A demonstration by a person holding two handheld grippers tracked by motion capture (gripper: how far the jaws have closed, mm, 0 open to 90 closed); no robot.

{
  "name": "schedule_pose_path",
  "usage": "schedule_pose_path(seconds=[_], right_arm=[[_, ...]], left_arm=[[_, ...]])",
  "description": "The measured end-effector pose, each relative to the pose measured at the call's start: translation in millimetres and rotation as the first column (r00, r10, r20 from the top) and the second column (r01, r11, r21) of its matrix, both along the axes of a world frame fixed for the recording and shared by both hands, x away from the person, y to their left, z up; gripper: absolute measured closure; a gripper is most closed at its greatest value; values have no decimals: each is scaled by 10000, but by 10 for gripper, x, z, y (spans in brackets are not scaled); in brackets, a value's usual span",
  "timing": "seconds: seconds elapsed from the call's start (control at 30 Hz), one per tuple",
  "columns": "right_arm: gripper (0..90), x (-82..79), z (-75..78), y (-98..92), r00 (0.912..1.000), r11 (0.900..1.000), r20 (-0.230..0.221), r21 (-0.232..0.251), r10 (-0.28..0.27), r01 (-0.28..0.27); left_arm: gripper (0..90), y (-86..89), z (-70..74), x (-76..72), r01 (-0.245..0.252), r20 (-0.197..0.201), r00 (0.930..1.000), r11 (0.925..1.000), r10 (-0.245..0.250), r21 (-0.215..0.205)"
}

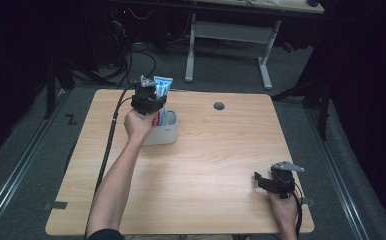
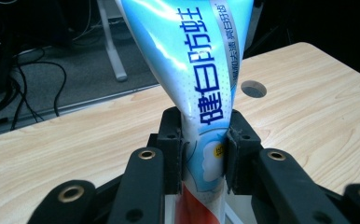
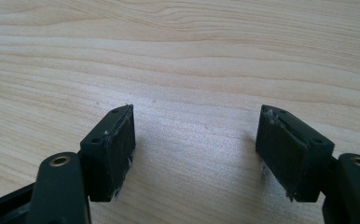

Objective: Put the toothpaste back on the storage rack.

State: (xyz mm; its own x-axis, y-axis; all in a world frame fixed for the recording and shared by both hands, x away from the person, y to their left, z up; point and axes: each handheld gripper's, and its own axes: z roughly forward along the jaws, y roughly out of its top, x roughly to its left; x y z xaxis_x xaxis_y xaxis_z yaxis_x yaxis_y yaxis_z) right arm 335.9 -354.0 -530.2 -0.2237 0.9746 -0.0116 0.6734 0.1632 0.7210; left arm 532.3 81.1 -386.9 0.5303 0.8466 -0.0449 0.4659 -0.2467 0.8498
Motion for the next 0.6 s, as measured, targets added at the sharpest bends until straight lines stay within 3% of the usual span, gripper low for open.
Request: schedule_pose_path(seconds=[0.4, 0.6], right_arm=[[285, 1, 0, -6, 10000, 10000, 15, 29, 21, -21], [284, 1, 0, -6, 10000, 10000, 13, 26, 21, -21]], left_arm=[[720, -15, -72, -22, 131, -263, 9996, 9991, -121, 412], [721, 8, -90, -32, 110, -358, 9993, 9994, -98, 333]])
